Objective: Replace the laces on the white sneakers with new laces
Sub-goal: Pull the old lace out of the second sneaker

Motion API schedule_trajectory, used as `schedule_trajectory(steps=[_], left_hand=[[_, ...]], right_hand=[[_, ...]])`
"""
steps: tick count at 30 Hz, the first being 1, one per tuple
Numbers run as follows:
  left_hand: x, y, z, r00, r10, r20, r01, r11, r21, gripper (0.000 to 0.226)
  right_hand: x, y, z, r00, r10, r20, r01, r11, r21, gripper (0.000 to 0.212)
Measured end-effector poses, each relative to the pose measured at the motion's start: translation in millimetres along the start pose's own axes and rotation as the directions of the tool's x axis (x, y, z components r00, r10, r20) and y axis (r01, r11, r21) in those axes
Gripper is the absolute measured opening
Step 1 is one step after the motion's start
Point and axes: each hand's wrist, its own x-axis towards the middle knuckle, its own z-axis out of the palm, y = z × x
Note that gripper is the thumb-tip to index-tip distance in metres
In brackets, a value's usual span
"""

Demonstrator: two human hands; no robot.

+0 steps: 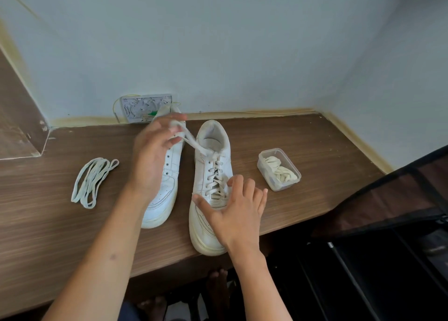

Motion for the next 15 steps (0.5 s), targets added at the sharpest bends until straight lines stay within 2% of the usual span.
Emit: schedule_trajectory(steps=[2,3,4,6,7,9,11,13,15], left_hand=[[1.4,10.3,-6.3,0.998,0.019,-0.060,-0.025,0.993,-0.116,0.017],[2.0,14.7,-10.0,0.994,0.016,-0.107,-0.028,0.993,-0.116,0.016],[2.4,16.0,-14.9,0.986,0.014,-0.164,-0.021,0.999,-0.046,0.014],[2.0,12.5,-22.7,0.968,0.022,-0.250,0.048,0.961,0.271,0.016],[1.0,6.9,-26.5,0.965,0.034,-0.262,0.089,0.891,0.445,0.020],[-2.3,-6.3,-33.3,0.962,0.103,-0.254,0.119,0.676,0.727,0.028],[-2.9,-14.5,-37.5,0.948,0.245,-0.202,0.073,0.452,0.889,0.025],[-0.8,-16.9,-35.1,0.950,0.286,-0.124,0.008,0.375,0.927,0.025],[0.6,-20.2,-28.2,0.968,0.251,-0.011,-0.093,0.397,0.913,0.031]], right_hand=[[0.2,0.2,0.0,1.000,0.003,0.001,-0.003,1.000,0.005,0.079],[0.3,0.2,0.2,1.000,0.006,0.004,-0.006,1.000,0.007,0.079],[0.5,0.1,0.4,1.000,0.008,0.009,-0.009,1.000,0.009,0.079],[0.2,-0.5,0.4,1.000,0.011,0.011,-0.011,1.000,0.012,0.078],[0.3,-0.8,0.1,1.000,0.012,0.006,-0.012,1.000,0.017,0.076],[1.4,-0.4,-0.9,0.999,0.029,-0.016,-0.028,0.998,0.056,0.065],[4.7,1.6,-2.0,0.997,0.057,-0.053,-0.050,0.992,0.112,0.053],[9.2,3.8,-2.7,0.992,0.062,-0.113,-0.042,0.985,0.167,0.042],[14.8,3.6,-2.8,0.986,0.041,-0.164,-0.001,0.971,0.238,0.037]])
